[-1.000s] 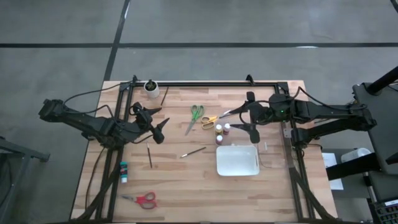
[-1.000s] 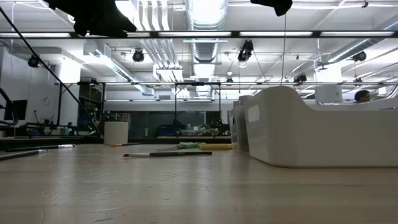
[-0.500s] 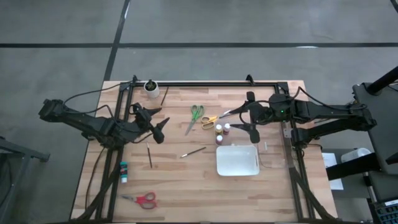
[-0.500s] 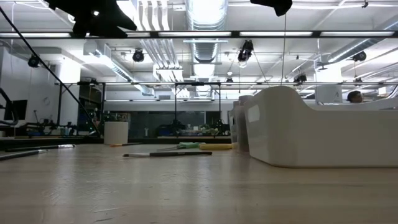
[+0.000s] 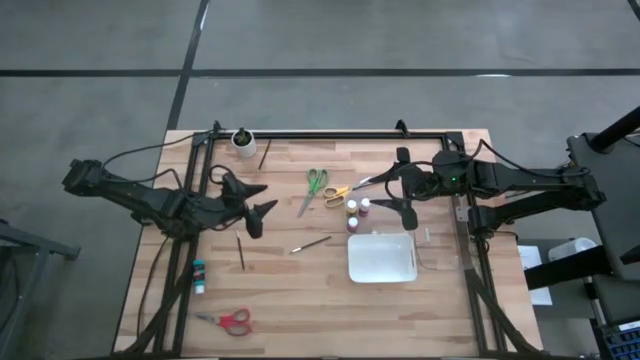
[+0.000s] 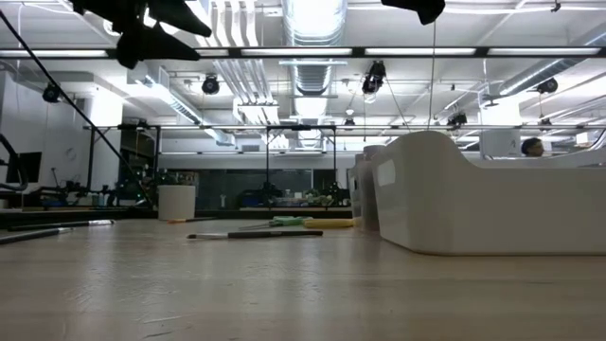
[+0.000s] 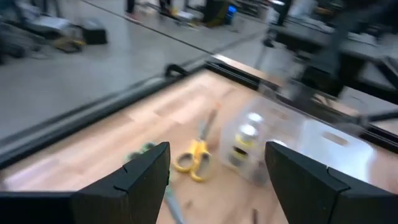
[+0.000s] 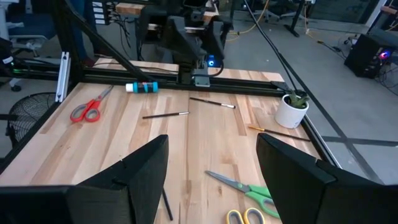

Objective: Pick & Place Paint Supplies
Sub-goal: Put the blue paint bottle into the left transparent bin

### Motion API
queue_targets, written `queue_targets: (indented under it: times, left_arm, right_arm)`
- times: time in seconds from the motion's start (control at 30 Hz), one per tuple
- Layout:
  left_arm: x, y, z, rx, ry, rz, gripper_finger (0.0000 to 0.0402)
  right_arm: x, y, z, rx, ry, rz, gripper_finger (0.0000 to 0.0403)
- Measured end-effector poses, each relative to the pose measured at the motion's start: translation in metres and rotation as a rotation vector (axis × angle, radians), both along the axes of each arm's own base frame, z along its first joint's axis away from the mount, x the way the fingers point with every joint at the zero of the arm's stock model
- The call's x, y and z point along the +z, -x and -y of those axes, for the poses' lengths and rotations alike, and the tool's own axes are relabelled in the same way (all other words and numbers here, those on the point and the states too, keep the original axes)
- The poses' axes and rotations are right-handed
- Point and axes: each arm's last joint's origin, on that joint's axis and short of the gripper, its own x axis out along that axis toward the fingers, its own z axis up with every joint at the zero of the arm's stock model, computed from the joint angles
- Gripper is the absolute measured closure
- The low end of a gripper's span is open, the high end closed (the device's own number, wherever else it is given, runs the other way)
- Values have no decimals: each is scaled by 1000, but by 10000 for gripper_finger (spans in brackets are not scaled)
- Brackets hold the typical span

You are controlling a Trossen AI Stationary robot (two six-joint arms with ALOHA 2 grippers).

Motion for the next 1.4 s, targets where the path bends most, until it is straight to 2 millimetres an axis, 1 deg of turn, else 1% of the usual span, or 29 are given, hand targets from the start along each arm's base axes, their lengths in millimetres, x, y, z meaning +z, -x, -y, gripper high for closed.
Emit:
queue_targets:
  times: [0.13, 0.27, 0.33, 0.4, 0.53, 0.73, 0.87, 1.07, 1.27, 1.4]
  left_arm:
    - [3, -5, 1, 3, 9, -4, 133]
    - [11, -17, 5, -6, 11, -20, 133]
    - [15, -23, 7, -13, -1, -72, 133]
    - [18, -29, 9, -4, -13, -160, 133]
    - [29, -45, 12, 40, 15, -250, 133]
    - [48, -66, 18, 57, 40, -235, 133]
    - [51, -76, 19, 71, 33, -280, 133]
    - [48, -80, 19, 126, 132, -332, 133]
    - [43, -72, 17, 196, 227, -355, 133]
    - [32, -66, 14, 295, 333, -431, 133]
  right_arm:
    - [0, 0, 0, 0, 0, 0, 161]
    - [0, 0, 0, 0, 0, 0, 161]
    - [0, 0, 0, 0, 0, 0, 161]
    - [0, 0, 0, 0, 0, -1, 161]
    - [0, 0, 0, 0, 0, -2, 161]
    - [0, 0, 0, -1, 0, -2, 161]
    - [0, 0, 0, 0, 0, -3, 161]
    - [0, 0, 0, 0, 0, -3, 161]
    - [-1, 0, 0, -2, 0, -5, 161]
    - [-1, 0, 0, -3, 1, -5, 161]
